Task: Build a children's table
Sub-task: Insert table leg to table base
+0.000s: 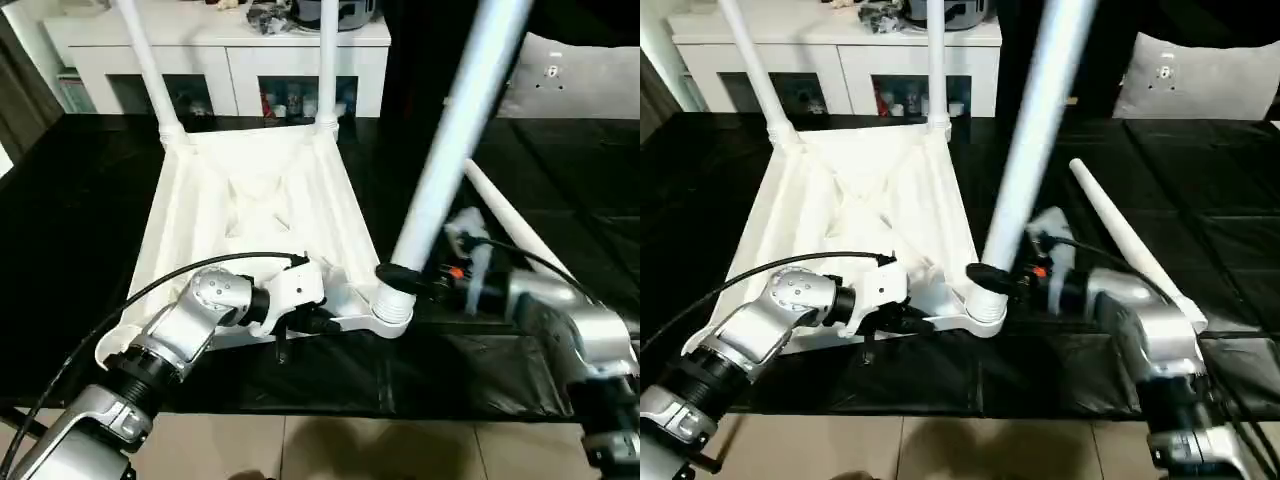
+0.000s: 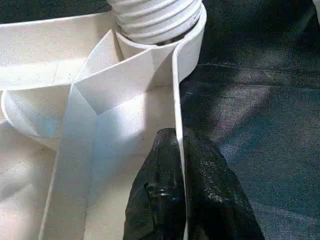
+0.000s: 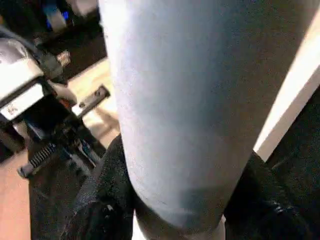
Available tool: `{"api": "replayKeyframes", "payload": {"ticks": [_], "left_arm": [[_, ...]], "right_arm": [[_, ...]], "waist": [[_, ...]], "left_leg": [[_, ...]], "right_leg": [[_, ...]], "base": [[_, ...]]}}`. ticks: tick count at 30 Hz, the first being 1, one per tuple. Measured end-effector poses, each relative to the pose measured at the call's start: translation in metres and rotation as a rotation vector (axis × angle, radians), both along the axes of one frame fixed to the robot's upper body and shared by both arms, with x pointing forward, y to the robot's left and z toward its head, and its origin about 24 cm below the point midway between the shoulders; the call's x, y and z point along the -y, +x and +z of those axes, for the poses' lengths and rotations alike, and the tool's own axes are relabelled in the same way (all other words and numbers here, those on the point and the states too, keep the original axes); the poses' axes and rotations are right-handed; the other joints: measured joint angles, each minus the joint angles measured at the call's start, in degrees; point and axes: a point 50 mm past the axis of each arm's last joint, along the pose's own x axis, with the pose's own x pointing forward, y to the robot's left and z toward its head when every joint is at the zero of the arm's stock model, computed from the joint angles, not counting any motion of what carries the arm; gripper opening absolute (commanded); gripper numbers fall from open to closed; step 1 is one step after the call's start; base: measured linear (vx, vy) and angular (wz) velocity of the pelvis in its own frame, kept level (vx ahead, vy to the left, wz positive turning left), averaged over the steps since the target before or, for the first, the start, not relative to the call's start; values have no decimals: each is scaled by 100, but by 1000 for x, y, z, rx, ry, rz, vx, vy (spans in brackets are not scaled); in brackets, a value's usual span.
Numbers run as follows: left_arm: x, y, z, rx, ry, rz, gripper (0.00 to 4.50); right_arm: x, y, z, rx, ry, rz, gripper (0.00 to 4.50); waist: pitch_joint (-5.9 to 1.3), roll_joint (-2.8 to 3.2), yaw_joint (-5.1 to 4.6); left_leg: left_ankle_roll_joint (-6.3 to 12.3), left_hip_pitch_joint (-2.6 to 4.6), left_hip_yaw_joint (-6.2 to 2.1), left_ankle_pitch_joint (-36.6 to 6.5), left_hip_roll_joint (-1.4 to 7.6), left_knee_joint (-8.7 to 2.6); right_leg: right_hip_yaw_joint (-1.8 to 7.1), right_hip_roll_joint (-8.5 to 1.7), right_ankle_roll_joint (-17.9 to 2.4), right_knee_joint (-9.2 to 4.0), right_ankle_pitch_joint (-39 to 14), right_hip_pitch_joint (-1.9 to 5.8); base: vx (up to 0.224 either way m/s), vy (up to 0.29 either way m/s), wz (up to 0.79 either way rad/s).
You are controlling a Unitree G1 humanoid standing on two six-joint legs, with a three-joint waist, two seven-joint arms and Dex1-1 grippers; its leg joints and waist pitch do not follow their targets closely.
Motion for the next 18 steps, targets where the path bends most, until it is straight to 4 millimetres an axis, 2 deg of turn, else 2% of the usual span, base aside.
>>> {"api": "replayKeyframes", "payload": {"ticks": [9, 13, 18], "left_arm": [[0, 0, -4, -23, -10, 31, 0], [0, 0, -5, -26, -8, 34, 0], [0, 0, -6, -31, -1, 28, 0]], "right_arm": [[0, -16, -15, 66, 82, -124, 188], [-3, -20, -15, 135, 23, -124, 188], [-9, -20, -9, 232, -125, -39, 188]], "waist": [[-53, 128, -33], [-54, 165, -64], [-54, 170, -115]], "left_leg": [[0, 17, -5, 0, -9, -3], [1, 28, -5, -1, -13, -12], [3, 66, -6, -1, -22, -50]], "right_leg": [[-2, -5, 21, -7, -13, 15], [-1, -5, 22, -35, -14, 29], [-3, -4, 23, -102, -14, 85]], "base": [[0, 0, 0], [0, 0, 0], [0, 0, 0]]}}
